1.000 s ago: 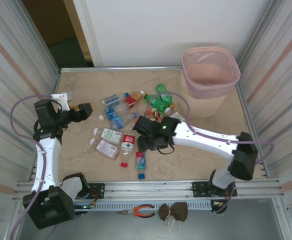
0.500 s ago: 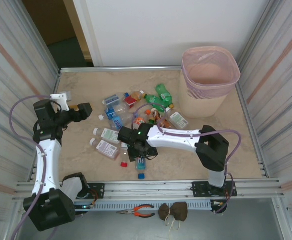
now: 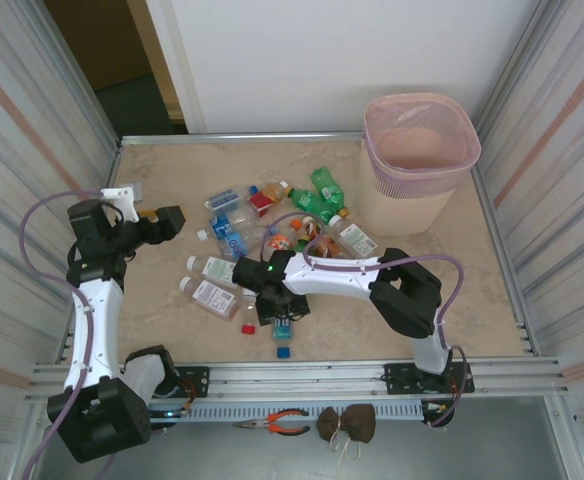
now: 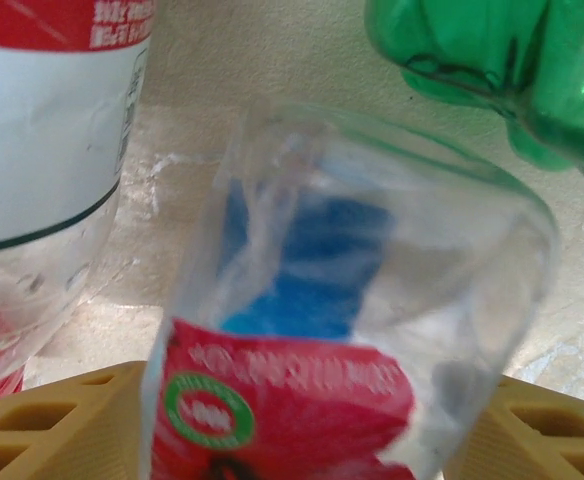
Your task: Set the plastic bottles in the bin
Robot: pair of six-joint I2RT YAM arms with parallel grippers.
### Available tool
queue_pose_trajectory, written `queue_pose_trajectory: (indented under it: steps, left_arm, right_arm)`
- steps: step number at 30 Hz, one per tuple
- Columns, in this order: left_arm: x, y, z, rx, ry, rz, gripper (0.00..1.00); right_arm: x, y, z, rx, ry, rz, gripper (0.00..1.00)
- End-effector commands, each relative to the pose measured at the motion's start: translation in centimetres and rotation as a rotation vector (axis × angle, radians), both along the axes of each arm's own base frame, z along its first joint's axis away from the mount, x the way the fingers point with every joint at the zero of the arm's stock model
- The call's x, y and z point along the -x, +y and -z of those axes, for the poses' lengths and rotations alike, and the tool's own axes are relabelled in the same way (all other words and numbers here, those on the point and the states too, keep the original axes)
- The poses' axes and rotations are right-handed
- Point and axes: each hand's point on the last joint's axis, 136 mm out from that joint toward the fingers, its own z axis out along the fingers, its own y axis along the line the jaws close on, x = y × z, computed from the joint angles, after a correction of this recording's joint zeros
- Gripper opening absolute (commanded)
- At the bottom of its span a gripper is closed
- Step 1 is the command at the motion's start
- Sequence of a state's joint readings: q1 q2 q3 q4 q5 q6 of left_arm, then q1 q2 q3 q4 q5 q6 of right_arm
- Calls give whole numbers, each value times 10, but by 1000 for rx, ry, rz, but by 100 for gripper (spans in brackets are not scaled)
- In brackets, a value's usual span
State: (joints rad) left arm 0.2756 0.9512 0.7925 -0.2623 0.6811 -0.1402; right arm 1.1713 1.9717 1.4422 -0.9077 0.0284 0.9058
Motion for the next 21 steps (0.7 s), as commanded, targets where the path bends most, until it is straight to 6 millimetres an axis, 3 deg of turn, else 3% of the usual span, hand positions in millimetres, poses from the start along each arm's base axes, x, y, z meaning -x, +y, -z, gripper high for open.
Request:
queue_pose_trajectory:
  steps: [1, 12, 21]
  left_arm:
    - [2, 0, -7, 9, -31, 3, 92]
    - [1, 0, -4, 14, -19, 6, 93]
    - [0, 1, -4, 7, -18, 0, 92]
  right_arm:
    - [-3, 4, 1, -2, 2, 0, 68]
    - [-3, -3, -11, -7, -30, 15, 56]
    - [1, -11, -33, -8, -58, -14, 55]
